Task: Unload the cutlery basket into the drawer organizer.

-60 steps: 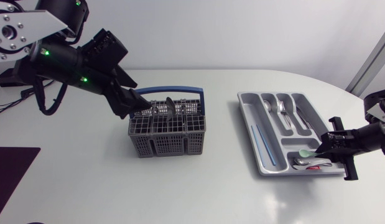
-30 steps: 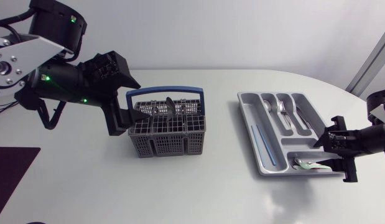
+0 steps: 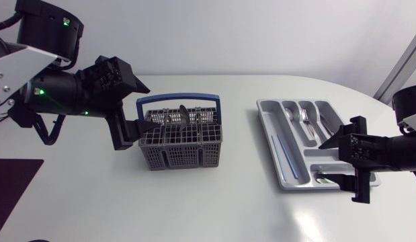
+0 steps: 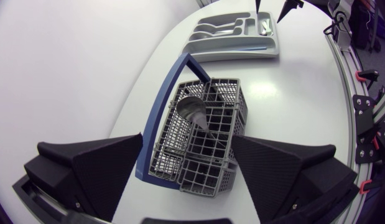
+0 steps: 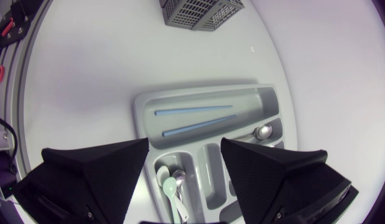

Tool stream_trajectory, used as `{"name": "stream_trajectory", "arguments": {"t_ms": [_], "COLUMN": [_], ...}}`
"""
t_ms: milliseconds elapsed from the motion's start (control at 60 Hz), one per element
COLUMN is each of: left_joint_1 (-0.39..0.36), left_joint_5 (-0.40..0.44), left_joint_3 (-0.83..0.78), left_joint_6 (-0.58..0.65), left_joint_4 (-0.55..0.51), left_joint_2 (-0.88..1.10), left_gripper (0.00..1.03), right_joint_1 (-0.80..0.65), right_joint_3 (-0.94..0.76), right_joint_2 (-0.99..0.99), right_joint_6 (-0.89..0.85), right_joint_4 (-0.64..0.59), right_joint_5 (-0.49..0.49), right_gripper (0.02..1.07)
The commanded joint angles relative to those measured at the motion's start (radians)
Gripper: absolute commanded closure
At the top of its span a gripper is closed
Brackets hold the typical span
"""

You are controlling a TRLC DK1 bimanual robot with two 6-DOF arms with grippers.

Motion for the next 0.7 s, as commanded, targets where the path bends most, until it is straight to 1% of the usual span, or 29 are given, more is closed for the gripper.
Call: {"name": "stream_trajectory", "arguments": {"t_ms": [0,250,483,583,683], "left_joint_1": [0.000,0.000,0.000,-0.005,-0.020], "left_joint_5": [-0.005,-0.005,-0.005,-0.006,-0.031], "left_joint_3": [-0.030,-0.050,-0.046,-0.044,-0.047], "left_joint_6": [0.034,0.038,0.051,0.076,0.131], "left_joint_4": [0.009,0.015,0.015,0.015,0.015], "left_joint_2": [-0.025,-0.042,-0.053,-0.051,-0.039], "left_gripper": [0.05,0.05,0.05,0.05,0.05], "right_joint_1": [0.050,0.171,0.243,0.266,0.295], "right_joint_3": [-0.032,-0.044,-0.058,-0.069,-0.086], "right_joint_2": [-0.029,-0.072,-0.089,-0.100,-0.112], "right_joint_6": [0.089,0.238,0.338,0.381,0.405], "right_joint_4": [-0.009,-0.002,0.012,0.037,0.038], "right_joint_5": [-0.003,-0.014,-0.028,-0.039,-0.039], "right_gripper": [0.20,0.20,0.20,0.20,0.20]}}
